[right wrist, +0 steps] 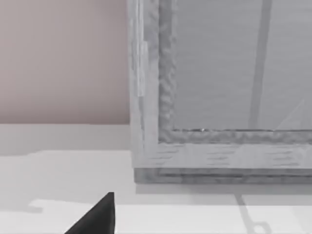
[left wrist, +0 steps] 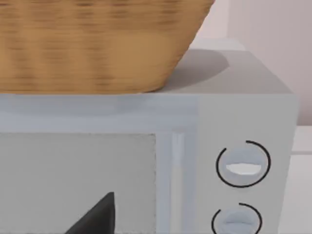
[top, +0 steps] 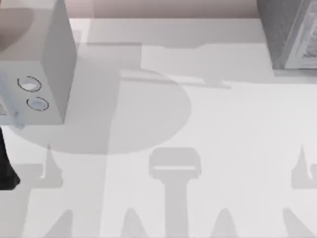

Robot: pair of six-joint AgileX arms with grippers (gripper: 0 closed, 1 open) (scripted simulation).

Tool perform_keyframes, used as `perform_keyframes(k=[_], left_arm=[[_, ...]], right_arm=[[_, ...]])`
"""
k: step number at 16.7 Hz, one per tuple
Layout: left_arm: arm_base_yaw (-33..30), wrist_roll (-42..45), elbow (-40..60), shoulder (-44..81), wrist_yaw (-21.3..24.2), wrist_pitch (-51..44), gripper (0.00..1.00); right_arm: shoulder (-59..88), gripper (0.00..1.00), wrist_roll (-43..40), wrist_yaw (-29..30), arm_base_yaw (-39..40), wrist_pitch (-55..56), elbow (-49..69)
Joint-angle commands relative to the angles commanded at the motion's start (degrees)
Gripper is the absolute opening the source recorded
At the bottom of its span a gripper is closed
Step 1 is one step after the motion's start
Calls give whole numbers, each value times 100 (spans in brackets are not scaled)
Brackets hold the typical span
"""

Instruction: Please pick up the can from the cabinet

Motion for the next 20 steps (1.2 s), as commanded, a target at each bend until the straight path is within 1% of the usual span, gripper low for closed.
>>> perform_keyframes(k=[4,6,8,11,20], left_arm=[[0,0,0,0,0,0,100],[0,0,0,0,0,0,100],[0,0,0,0,0,0,100],[0,0,0,0,0,0,100],[0,0,0,0,0,0,100]], right_arm=[[183,100,-1,22,34,-70,186],[585,100,1,73,100,-209,613],[1164,100,9,152,186,-396,1283],[2264,100,28,313,337,-738,2679],[5923,100,87,886,815,-1863,7714]])
